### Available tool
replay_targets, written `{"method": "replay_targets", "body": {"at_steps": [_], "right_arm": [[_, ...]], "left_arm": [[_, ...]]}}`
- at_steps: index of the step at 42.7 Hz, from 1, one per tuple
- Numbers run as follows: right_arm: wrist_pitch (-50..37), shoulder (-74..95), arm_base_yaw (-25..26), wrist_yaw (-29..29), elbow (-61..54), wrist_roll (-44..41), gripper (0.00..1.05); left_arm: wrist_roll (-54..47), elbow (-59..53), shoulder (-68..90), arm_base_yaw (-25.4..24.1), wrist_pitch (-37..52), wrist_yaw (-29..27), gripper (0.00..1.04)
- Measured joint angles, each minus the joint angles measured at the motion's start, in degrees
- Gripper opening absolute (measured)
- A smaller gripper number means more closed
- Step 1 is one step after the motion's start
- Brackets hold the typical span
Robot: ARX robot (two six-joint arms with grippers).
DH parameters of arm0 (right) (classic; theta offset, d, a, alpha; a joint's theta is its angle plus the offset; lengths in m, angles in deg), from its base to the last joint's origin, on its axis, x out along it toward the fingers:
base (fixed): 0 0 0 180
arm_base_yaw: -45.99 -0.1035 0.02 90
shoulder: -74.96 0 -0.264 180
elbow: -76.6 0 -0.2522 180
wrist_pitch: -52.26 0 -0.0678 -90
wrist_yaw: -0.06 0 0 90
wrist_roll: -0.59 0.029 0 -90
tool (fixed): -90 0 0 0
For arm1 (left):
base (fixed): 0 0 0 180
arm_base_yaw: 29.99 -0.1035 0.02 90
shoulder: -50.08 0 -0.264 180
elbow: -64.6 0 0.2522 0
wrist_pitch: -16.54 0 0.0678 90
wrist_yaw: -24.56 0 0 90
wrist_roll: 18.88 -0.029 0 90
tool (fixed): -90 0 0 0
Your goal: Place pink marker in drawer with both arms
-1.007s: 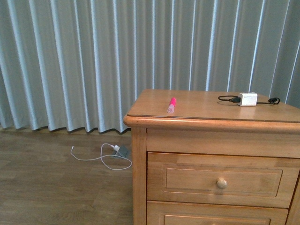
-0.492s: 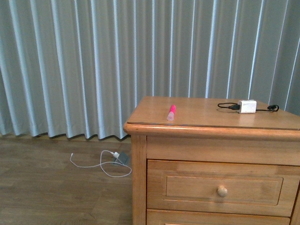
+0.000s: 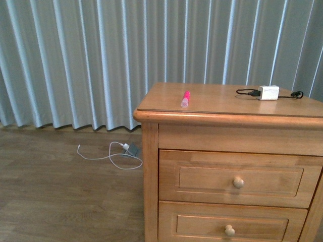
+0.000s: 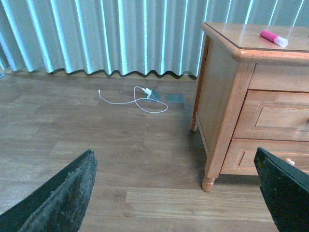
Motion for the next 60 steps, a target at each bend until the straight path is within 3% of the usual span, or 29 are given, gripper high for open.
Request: {"method": "replay_targets", "body": {"at_steps": [7, 23, 43, 60], "right_arm": [[-11.39, 23.63, -3.19, -3.48, 9.16, 1.11, 0.96], [-17.86, 56.08, -12.0, -13.09, 32.2, 3.63, 0.96], [-19.1, 75.69, -12.61, -17.9, 52.02, 9.68, 0.96], [-21.88, 82.01, -11.43, -18.67, 56.28, 8.87, 0.96]], "left_arm": [[0.0, 0.0, 0.0, 0.0, 0.0, 0.0, 0.99], [0.0, 0.0, 0.0, 0.0, 0.0, 0.0, 0.99], [0.0, 0.0, 0.0, 0.0, 0.0, 0.0, 0.99], [0.0, 0.0, 0.0, 0.0, 0.0, 0.0, 0.99]]}}
